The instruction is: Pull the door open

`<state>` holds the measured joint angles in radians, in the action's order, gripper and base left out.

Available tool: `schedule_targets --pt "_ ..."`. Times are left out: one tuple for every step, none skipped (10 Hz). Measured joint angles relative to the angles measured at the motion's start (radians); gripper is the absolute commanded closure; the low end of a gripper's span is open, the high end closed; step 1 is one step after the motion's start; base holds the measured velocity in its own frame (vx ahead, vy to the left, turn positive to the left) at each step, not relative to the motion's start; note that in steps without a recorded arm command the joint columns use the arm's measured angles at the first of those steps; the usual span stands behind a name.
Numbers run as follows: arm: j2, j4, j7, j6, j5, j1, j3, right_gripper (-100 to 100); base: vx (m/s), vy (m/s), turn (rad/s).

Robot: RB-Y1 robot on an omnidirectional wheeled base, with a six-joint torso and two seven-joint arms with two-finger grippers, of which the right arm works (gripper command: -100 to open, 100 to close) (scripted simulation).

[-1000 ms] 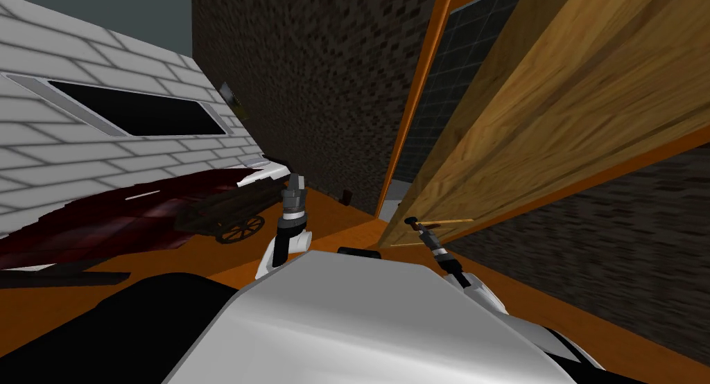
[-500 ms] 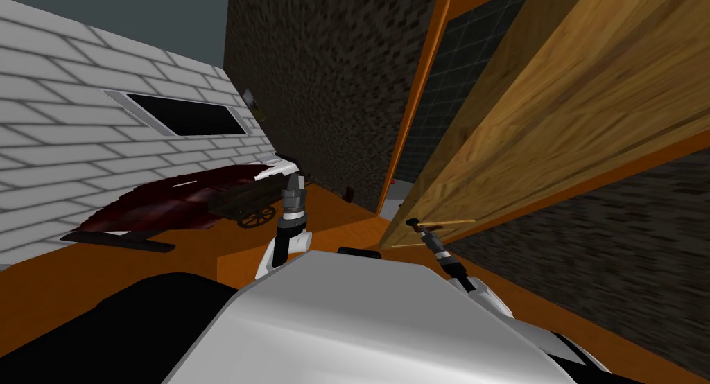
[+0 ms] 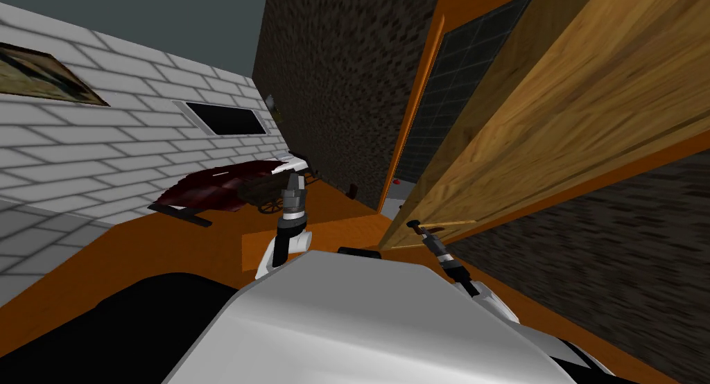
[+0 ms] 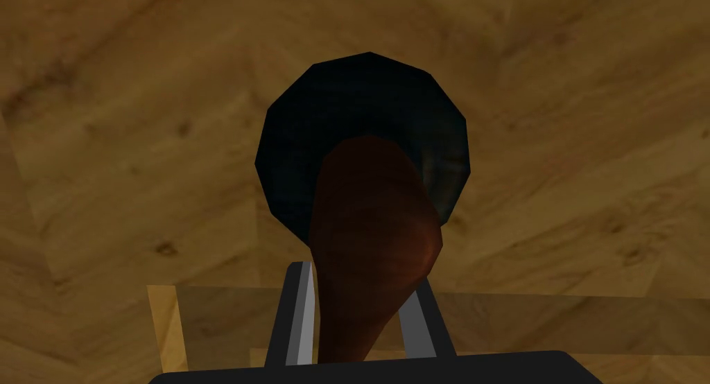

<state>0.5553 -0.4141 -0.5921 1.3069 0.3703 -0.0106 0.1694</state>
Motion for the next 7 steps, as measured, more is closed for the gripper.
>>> schedule_targets --pt "0.0 -0.011 -0.002 0.002 0.002 -0.011 0.003 100 -0.134 -0.072 0.052" --pt "0.001 0.01 0.0 0.014 0.004 -0.004 0.003 100 -0.152 -0.077 0.149" --pt "0.005 0.033 0.003 0.03 0.006 0.001 0.005 100 -0.078 -0.042 0.049" --pt "0.004 0.036 0.003 0.033 0.007 0.001 0.004 100 -0.127 -0.073 0.15" --pt "0.004 0.036 0.002 0.034 0.008 0.0 0.006 100 -0.209 -0.1 0.236" --pt "0.006 0.049 0.003 0.041 0.01 0.007 0.008 100 -0.226 -0.078 0.16" --pt "0.007 0.037 0.002 0.04 0.01 0.003 0.012 100 -0.21 -0.095 0.179"
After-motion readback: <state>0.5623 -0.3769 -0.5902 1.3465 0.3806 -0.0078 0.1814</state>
